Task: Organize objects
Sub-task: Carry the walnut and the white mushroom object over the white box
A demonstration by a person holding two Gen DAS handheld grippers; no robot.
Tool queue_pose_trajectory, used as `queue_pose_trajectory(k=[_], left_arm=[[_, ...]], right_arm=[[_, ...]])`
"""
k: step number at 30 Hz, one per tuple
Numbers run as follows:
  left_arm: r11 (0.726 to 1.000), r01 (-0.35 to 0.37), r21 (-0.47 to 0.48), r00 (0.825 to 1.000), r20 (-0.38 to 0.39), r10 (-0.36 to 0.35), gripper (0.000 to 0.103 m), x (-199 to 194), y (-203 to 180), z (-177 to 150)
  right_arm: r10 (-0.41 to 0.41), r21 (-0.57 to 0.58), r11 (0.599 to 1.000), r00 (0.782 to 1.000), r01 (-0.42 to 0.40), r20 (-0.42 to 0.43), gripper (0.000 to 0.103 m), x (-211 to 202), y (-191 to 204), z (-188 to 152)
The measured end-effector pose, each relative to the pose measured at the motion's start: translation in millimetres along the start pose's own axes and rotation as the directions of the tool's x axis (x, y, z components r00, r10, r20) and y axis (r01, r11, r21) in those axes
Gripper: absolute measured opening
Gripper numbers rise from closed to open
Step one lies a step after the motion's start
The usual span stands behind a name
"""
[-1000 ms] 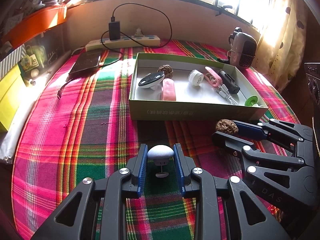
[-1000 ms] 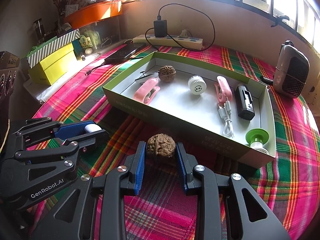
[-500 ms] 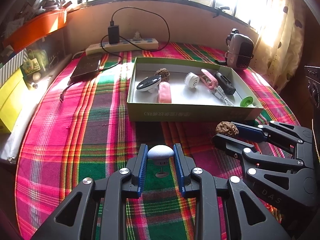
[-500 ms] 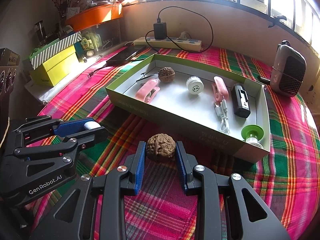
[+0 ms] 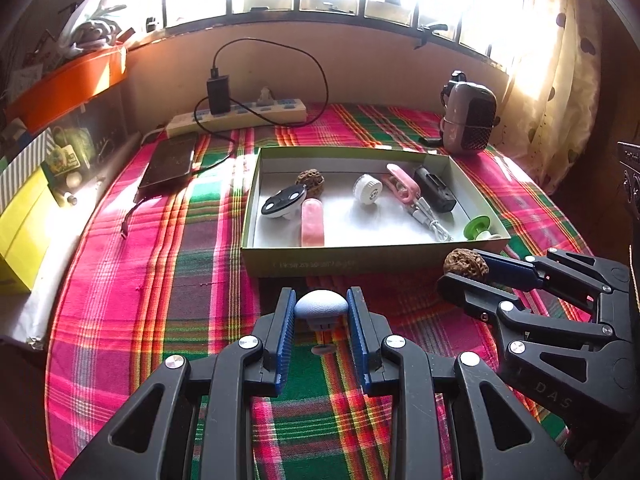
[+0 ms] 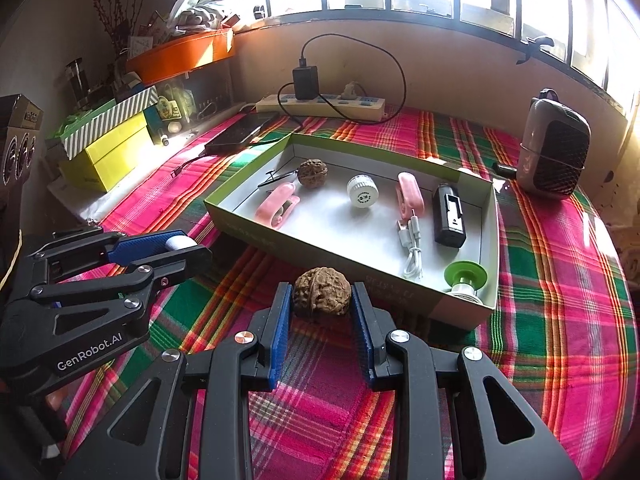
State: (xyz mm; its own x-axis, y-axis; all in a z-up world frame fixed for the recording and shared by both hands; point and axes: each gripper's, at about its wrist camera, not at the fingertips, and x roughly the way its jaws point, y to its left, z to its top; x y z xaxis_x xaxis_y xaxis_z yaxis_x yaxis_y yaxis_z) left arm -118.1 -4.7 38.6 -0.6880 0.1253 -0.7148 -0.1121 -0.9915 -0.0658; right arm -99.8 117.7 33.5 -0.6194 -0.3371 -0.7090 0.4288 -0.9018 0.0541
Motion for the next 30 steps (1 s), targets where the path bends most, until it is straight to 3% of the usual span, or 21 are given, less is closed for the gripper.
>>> queue_pose_trajectory(k=[17, 30], left_arm=[[0.999, 0.033, 0.036, 0.999, 0.017, -0.034, 0.024, 6.3, -10.4, 27.1], [0.996, 0.065, 0.066, 0.998, 0.018, -0.067, 0.024, 32.8, -15.9, 62.4]], right_arm=[[-0.017, 0.021, 1.000, 0.999, 0.017, 0.031, 0.030, -10.2, -16.6, 15.6], [-0.015, 0.034, 0.999, 1.000, 0.015, 0.010, 0.030, 8.4, -34.5, 35.4]])
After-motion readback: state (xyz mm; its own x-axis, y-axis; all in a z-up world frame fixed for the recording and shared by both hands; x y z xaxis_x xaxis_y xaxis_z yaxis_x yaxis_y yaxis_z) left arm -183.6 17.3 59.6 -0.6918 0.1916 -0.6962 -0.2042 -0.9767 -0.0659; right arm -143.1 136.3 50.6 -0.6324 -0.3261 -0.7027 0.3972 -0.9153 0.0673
